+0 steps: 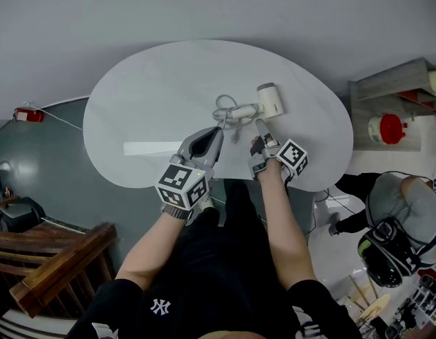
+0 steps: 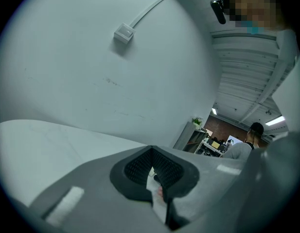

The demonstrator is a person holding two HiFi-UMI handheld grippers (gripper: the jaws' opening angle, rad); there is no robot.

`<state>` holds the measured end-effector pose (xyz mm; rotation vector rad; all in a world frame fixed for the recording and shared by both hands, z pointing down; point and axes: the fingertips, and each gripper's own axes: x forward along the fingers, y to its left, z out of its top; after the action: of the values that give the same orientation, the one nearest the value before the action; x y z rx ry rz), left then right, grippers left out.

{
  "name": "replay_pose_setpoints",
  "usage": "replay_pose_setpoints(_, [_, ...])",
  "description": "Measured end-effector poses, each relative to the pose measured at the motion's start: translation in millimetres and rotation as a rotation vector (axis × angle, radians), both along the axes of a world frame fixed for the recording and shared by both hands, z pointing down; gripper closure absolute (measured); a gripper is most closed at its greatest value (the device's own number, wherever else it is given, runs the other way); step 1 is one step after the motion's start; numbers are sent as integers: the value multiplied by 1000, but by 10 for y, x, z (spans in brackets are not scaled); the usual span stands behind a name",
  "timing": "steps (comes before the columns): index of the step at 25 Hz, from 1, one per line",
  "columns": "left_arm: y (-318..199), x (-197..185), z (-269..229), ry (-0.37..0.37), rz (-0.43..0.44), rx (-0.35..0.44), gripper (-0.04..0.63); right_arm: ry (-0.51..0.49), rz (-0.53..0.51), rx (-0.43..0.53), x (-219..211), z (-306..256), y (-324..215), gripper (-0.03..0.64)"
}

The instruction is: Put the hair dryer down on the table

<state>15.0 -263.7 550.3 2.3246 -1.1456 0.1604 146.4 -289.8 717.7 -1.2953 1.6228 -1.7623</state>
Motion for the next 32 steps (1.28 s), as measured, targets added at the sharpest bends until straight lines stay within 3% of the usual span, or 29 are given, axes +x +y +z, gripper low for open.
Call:
replay_pose_setpoints(6, [287, -60, -153, 8, 32, 1, 595, 56, -54, 128, -74, -527, 295, 511])
replay_pose_setpoints(13, [579, -179, -412, 23, 53, 25, 595, 227, -130, 333, -357, -1375, 536, 590])
replay_pose_setpoints(19, [788, -301, -703, 44, 57, 67, 595, 406, -213, 477, -615, -1997, 759, 594])
replay_pose_setpoints(25, [990, -379, -1064, 13, 70, 141, 595, 621, -323, 575, -885, -2463, 1029, 594])
replay_pose_setpoints(32, [1166, -454, -1443, 35, 72, 201, 595, 762, -335, 681, -993, -2939, 1254, 594])
